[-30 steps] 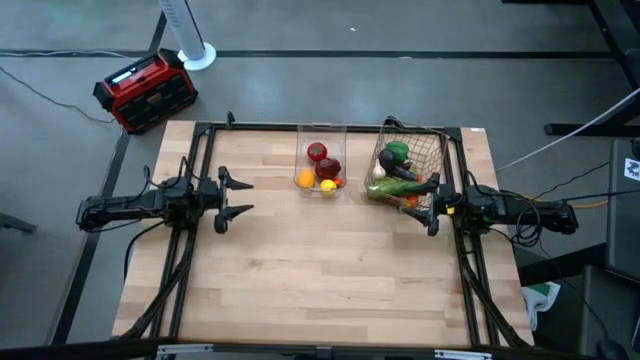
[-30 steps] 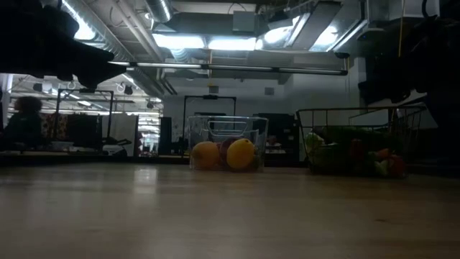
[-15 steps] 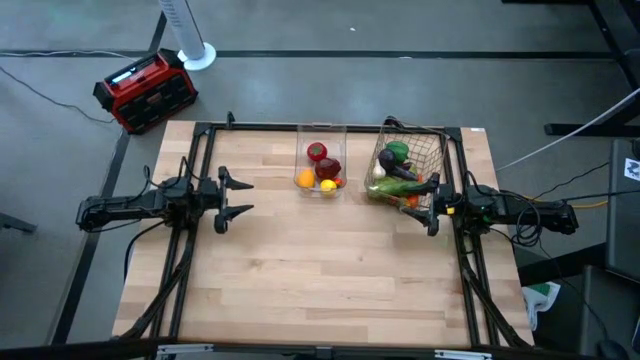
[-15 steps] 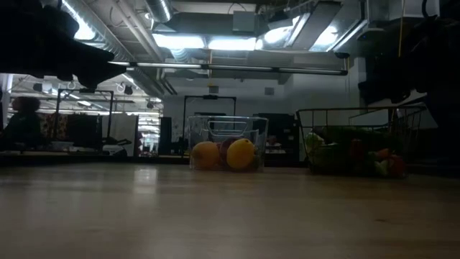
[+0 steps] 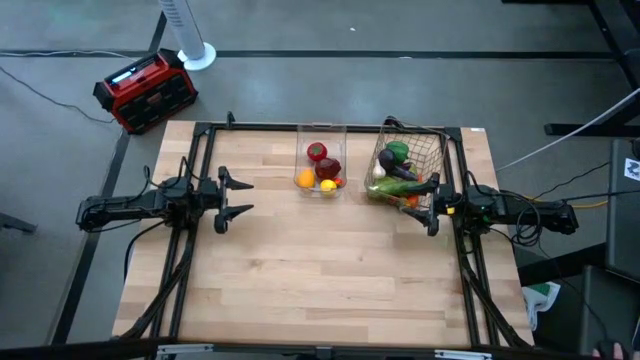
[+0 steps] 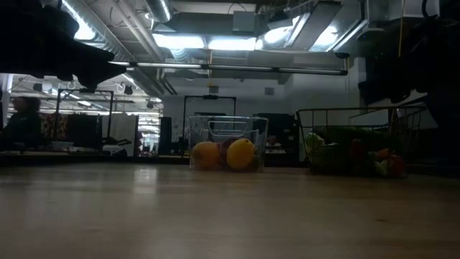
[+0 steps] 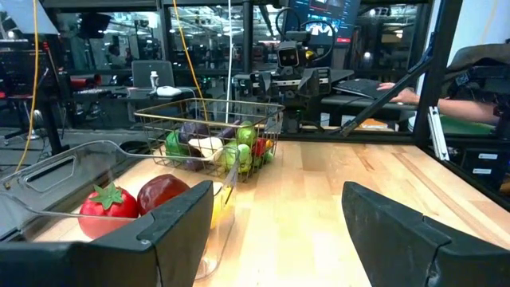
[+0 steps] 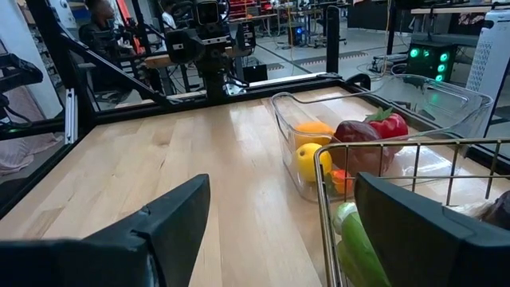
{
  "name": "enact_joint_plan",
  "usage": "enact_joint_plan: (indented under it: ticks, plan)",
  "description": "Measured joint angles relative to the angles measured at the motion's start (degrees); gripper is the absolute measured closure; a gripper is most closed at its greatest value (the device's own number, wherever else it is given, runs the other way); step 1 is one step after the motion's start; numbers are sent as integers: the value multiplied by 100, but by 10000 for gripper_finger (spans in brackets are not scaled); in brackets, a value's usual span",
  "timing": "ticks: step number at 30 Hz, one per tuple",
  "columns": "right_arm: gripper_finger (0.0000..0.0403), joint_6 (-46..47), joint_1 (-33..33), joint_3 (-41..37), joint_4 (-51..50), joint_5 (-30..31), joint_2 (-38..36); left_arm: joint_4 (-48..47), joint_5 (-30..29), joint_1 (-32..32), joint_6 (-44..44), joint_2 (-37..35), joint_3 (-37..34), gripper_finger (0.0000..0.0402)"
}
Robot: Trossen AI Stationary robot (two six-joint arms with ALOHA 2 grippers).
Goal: Sort produce into baskets
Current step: Return to Home Position
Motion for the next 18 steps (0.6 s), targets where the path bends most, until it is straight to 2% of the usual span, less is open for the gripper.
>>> enact_joint_plan:
  ticks: [5,9,18]
  plan:
    - [95,-184,0,-11,184,-10,0,0,0,0,0,0,0,128]
    - [95,-571,0,-26,300,-358,0,0,-1,0,1,0,0,128]
    - [95,-600,0,-28,331,-645,0,0,-1,0,2,0,2,128]
